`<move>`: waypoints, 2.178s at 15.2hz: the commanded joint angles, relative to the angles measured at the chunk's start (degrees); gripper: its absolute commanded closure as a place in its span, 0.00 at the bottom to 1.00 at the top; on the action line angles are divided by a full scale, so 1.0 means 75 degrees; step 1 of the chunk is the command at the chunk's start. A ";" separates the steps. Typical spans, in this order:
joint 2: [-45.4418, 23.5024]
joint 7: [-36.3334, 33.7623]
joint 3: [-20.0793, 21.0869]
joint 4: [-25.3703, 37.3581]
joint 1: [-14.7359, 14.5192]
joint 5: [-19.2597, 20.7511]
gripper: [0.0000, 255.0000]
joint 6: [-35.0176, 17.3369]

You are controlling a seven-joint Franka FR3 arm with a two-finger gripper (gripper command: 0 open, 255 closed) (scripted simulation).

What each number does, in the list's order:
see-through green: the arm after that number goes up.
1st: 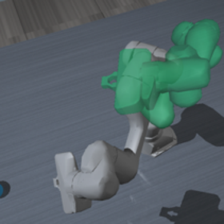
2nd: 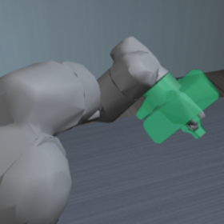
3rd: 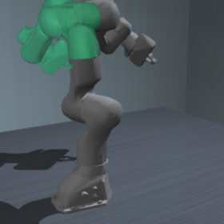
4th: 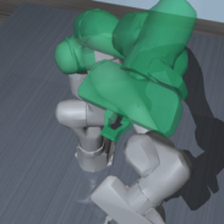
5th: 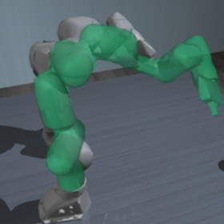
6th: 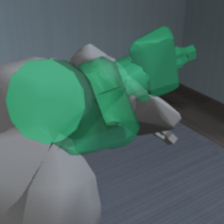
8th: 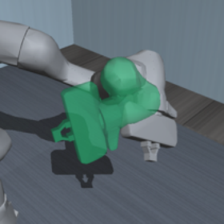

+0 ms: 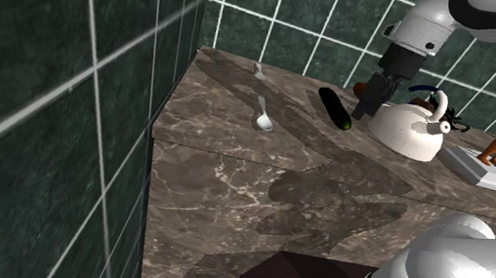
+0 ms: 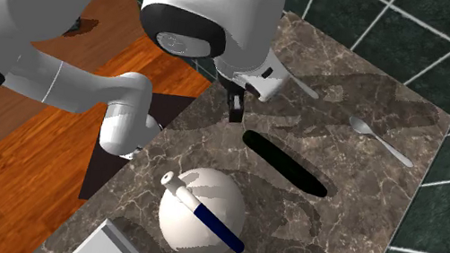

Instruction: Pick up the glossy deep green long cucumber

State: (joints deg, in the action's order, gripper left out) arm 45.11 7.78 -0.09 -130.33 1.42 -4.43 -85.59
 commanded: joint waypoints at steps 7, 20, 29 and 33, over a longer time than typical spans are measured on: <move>-0.1361 -0.1217 -0.0109 0.0581 0.0700 -0.0035 0.00 -0.0940; -0.3084 -0.2873 -0.0470 0.1142 0.1601 -0.0045 0.00 -0.2328; -0.3076 -0.2844 -0.0466 0.0751 0.1600 -0.0054 1.00 -0.2710; -0.3073 -0.2844 -0.0467 0.0754 0.1600 -0.0054 1.00 -0.2703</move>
State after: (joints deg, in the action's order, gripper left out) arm 22.09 -13.56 -3.59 -124.63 13.43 -4.85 -105.88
